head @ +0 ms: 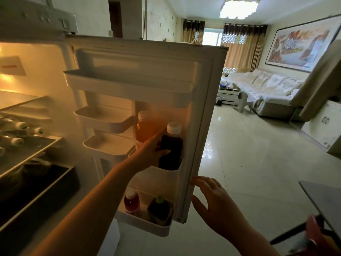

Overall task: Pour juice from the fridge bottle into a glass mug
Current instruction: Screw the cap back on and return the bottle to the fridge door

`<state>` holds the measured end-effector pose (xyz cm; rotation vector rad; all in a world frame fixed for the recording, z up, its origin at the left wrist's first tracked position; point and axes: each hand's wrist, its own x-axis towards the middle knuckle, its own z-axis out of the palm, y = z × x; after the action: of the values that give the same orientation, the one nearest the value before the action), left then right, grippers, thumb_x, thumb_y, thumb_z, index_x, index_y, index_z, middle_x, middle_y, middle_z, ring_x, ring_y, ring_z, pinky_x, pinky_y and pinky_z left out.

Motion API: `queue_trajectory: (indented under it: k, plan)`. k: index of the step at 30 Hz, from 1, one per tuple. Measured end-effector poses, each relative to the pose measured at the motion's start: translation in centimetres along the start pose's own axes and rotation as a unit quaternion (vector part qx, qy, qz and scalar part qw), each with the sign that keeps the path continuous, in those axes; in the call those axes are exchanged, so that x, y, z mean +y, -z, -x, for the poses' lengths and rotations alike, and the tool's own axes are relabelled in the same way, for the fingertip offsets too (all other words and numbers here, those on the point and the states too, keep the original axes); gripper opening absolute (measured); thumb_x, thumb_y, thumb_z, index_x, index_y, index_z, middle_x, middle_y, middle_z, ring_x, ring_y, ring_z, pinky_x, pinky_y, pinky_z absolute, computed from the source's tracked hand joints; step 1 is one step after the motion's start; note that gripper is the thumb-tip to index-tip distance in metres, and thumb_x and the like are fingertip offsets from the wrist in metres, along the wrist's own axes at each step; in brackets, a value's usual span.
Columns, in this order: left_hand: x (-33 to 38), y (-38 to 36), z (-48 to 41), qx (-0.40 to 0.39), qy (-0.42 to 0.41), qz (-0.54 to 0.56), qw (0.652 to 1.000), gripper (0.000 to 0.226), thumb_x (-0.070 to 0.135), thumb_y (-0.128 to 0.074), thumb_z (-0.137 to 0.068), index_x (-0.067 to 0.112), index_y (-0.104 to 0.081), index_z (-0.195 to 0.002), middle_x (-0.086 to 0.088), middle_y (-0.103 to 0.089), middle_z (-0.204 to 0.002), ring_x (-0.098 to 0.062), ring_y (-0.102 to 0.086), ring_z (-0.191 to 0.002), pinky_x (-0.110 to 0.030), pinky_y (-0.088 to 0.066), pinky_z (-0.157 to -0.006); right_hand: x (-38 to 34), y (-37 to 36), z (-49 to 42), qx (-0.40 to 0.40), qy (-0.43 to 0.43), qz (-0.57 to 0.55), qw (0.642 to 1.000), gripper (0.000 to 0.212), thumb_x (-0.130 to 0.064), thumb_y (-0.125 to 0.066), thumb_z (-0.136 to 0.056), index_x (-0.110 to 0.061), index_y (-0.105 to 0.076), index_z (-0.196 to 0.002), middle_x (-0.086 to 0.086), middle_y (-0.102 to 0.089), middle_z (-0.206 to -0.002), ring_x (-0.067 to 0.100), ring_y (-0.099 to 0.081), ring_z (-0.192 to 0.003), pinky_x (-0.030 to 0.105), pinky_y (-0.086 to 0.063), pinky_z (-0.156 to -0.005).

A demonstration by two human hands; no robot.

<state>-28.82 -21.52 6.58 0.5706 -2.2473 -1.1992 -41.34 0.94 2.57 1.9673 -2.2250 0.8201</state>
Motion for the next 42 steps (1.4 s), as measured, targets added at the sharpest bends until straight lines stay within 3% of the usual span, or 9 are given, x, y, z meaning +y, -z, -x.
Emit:
queue_trajectory:
  k: [7, 14, 16, 20, 23, 26, 30, 36, 42]
  plan:
    - [-1.1, -0.5, 0.2, 0.048, -0.016, -0.169, 0.984, 0.073, 0.038, -0.055, -0.085, 0.054, -0.007, -0.139, -0.004, -0.03, -0.147, -0.033, -0.032, -0.134, -0.061, -0.037, -0.1, 0.5, -0.7, -0.1, -0.004, 0.001, -0.006, 1.0, 0.05, -0.054, -0.034, -0.085, -0.03, -0.049, -0.126, -0.013, -0.05, -0.131, -0.001, -0.039, -0.119, 0.005, -0.027, -0.089]
    - [0.8, -2.2, 2.6, 0.18, -0.069, -0.274, 0.942, 0.065, 0.025, -0.059, -0.088, 0.025, -0.024, -0.143, -0.003, -0.031, -0.148, -0.029, -0.044, -0.126, -0.049, -0.048, -0.095, 0.6, -0.9, -1.0, 0.008, 0.003, -0.005, 1.0, 0.05, -0.054, -0.033, -0.085, -0.029, -0.048, -0.126, -0.01, -0.05, -0.132, 0.007, -0.044, -0.122, 0.016, -0.035, -0.095]
    - [0.5, -3.2, 3.4, 0.215, -0.107, -0.31, 0.92, 0.068, 0.023, -0.06, -0.087, 0.021, -0.024, -0.145, -0.004, -0.026, -0.151, -0.028, -0.031, -0.135, -0.051, -0.04, -0.101, 0.8, -0.7, -1.4, 0.016, 0.006, -0.008, 1.0, 0.05, -0.053, -0.034, -0.085, -0.027, -0.05, -0.125, -0.009, -0.051, -0.131, 0.008, -0.045, -0.121, 0.018, -0.038, -0.094]
    - [-0.7, -5.5, 3.4, 0.173, -0.128, -0.36, 0.908, 0.068, 0.031, -0.046, -0.092, 0.021, -0.01, -0.149, -0.007, -0.001, -0.158, -0.029, 0.001, -0.144, -0.047, -0.001, -0.11, 1.1, -0.8, -2.0, 0.034, 0.003, -0.01, 0.999, 0.045, -0.05, -0.04, -0.088, -0.026, -0.05, -0.125, -0.009, -0.052, -0.13, 0.007, -0.047, -0.117, 0.019, -0.042, -0.092]
    - [-1.4, -5.4, 2.7, 0.155, -0.116, -0.378, 0.905, 0.066, 0.033, -0.037, -0.094, 0.022, -0.003, -0.15, -0.005, 0.01, -0.158, -0.029, 0.008, -0.144, -0.037, 0.005, -0.108, 1.1, -1.0, -2.1, 0.045, 0.003, -0.009, 0.999, 0.041, -0.043, -0.046, -0.088, -0.024, -0.051, -0.125, -0.006, -0.054, -0.128, 0.004, -0.047, -0.113, 0.015, -0.039, -0.088]
    - [-1.8, -4.5, 2.1, 0.143, -0.121, -0.38, 0.906, 0.066, 0.031, -0.04, -0.096, 0.025, -0.002, -0.149, -0.001, 0.011, -0.158, -0.022, 0.011, -0.144, -0.036, 0.006, -0.108, 1.4, -1.2, -2.0, 0.053, 0.002, -0.006, 0.999, 0.04, -0.04, -0.048, -0.088, -0.023, -0.052, -0.123, -0.004, -0.056, -0.127, 0.001, -0.044, -0.11, 0.013, -0.036, -0.087]
    - [-2.1, -3.6, 2.1, 0.126, -0.129, -0.399, 0.899, 0.068, 0.03, -0.046, -0.096, 0.025, -0.005, -0.15, 0.002, 0.01, -0.158, -0.018, 0.011, -0.144, -0.054, -0.001, -0.107, 2.1, -1.1, -2.6, 0.069, -0.008, -0.003, 0.998, 0.038, -0.034, -0.056, -0.087, -0.019, -0.054, -0.121, 0.002, -0.06, -0.123, 0.007, -0.051, -0.11, 0.008, -0.032, -0.085]
    - [-1.7, -3.9, 3.6, 0.14, -0.12, -0.443, 0.878, 0.065, 0.042, -0.041, -0.095, 0.023, -0.011, -0.149, -0.005, 0.002, -0.158, -0.025, 0.004, -0.145, -0.058, -0.016, -0.111, 4.5, 0.8, -6.3, 0.163, 0.003, 0.035, 0.986, 0.053, -0.049, -0.042, -0.089, -0.012, -0.049, -0.125, 0.01, -0.058, -0.126, 0.024, -0.055, -0.116, 0.034, -0.047, -0.094]
    - [0.2, -5.6, 4.6, 0.196, -0.088, -0.507, 0.835, 0.063, 0.051, -0.035, -0.094, 0.023, -0.02, -0.148, -0.011, -0.011, -0.156, -0.031, -0.009, -0.144, -0.062, -0.018, -0.11, 7.1, 1.5, -10.7, 0.145, -0.027, -0.075, 0.986, 0.087, -0.057, -0.047, -0.079, -0.023, -0.005, -0.148, 0.005, -0.021, -0.155, 0.021, -0.027, -0.139, 0.04, -0.029, -0.108]
